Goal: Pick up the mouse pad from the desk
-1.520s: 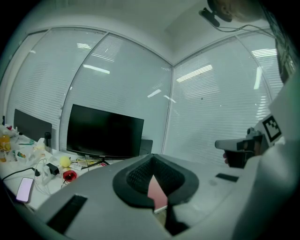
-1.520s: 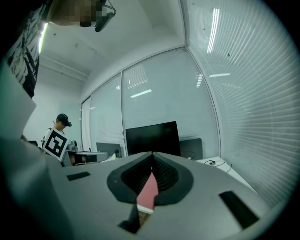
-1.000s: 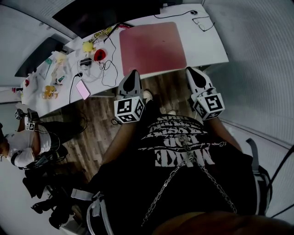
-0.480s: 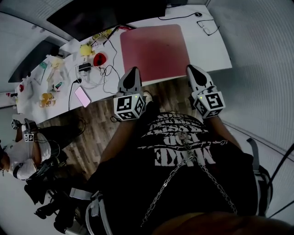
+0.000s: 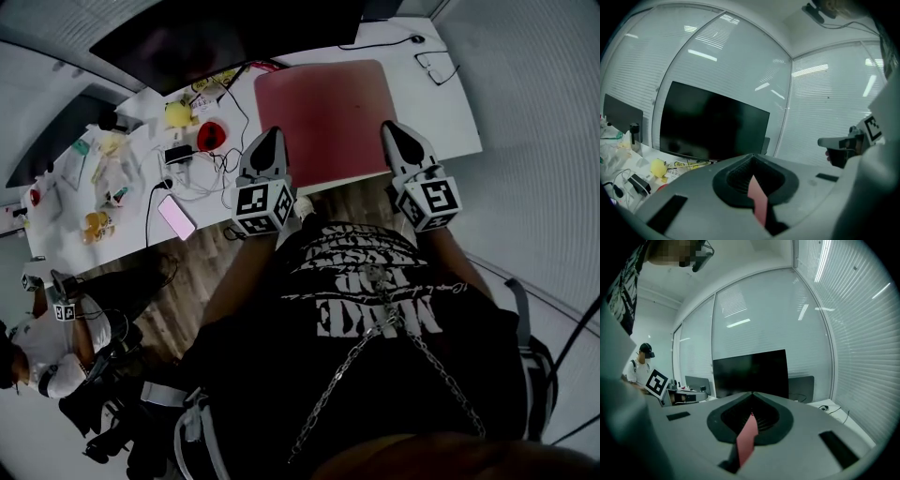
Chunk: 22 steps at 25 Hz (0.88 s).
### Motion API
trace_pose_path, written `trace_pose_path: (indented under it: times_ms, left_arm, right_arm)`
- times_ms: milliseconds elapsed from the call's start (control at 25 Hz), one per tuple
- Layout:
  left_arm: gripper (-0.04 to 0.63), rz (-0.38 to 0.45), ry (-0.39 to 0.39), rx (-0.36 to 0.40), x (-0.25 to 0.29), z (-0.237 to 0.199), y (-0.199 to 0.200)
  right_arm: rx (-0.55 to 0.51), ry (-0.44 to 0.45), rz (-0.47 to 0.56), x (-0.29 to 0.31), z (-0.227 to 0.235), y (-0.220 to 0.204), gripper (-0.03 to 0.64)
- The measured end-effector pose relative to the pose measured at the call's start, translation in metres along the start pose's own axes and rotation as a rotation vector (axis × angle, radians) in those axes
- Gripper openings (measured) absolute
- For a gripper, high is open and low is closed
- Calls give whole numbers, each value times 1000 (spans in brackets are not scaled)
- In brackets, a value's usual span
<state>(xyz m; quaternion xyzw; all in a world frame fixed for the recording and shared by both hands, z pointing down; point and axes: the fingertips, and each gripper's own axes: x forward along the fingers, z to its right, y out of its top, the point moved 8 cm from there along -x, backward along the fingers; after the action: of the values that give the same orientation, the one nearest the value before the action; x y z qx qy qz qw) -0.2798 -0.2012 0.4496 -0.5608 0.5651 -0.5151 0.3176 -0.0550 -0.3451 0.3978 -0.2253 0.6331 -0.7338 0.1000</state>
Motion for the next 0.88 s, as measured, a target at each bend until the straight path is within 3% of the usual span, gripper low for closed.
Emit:
trace_pose_path:
  times_ms: [240,480,800,880]
  left_arm:
    - [5,-67,25,-22,32,-52,-9]
    - [5,-252,86,-98,67,-91,-61]
    - [6,-495,167,-193,123,-123,-133]
    - [10,-537,187,-186,133,-130,-142]
  right_arm:
    - [-13,-94,-44,31,16,-8,0]
    - [-37,-143,-199,62,59,-47,0]
    - [-7,-29,-463,124,138,-134,10]
    - [7,-20,-557,136,159,-157,99]
